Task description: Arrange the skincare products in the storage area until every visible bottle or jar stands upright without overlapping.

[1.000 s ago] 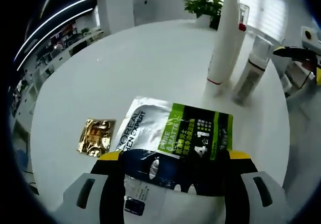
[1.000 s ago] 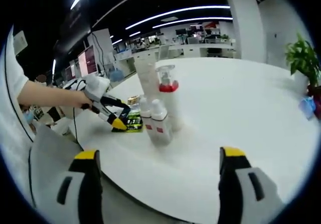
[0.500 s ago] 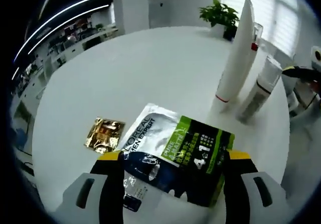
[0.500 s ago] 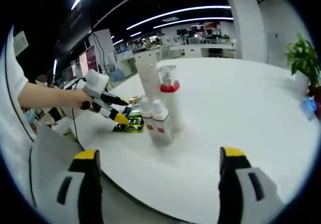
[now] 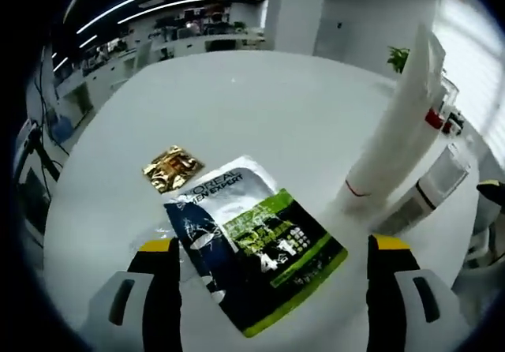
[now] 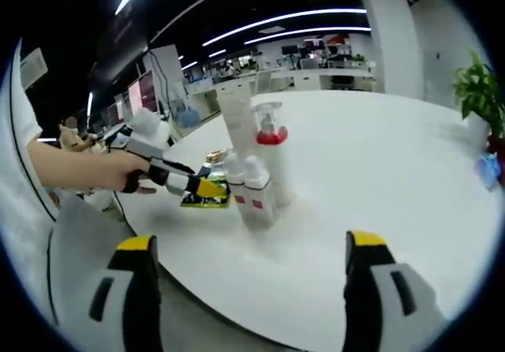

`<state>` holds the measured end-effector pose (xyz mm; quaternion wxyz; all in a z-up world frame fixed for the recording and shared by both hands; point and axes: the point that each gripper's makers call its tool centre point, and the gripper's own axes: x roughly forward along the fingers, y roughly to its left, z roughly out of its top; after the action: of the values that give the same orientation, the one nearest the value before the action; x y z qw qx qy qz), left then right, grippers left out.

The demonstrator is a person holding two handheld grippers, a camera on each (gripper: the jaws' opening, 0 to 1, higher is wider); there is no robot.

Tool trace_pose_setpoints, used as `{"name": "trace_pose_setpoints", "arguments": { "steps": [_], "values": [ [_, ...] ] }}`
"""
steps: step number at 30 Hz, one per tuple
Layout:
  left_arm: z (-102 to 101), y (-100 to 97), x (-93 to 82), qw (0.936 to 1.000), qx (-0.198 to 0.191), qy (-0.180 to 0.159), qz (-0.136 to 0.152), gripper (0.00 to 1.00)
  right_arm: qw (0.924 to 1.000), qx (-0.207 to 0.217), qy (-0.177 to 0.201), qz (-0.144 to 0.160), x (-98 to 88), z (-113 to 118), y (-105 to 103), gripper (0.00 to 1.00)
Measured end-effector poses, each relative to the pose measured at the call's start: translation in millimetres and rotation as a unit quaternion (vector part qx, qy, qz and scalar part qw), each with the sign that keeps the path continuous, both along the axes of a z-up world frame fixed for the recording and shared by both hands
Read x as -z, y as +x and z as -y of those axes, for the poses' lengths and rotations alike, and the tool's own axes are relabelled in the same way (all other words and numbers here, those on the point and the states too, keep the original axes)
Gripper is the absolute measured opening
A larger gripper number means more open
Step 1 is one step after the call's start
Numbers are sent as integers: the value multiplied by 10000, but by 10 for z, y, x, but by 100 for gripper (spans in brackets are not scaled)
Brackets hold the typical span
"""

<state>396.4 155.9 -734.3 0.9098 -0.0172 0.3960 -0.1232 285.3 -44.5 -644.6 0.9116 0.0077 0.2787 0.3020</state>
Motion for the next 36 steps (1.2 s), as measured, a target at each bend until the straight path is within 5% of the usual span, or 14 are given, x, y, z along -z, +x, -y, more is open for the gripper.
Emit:
{"name": "trace_pose_setpoints", "arguments": {
  "steps": [20, 30, 36],
  "values": [
    [-123, 90, 203, 9896, -1066, 652, -706, 97, 10000, 44, 10, -39, 11, 12, 2, 99],
    [-117, 152, 196, 9918, -971, 655, -512, 96, 10000, 76, 2, -37, 13, 22, 9, 98],
    [-205, 180, 119, 9922, -1013, 627, -353, 76, 10000, 92, 11, -27, 7, 26, 11, 98]
  ]
}}
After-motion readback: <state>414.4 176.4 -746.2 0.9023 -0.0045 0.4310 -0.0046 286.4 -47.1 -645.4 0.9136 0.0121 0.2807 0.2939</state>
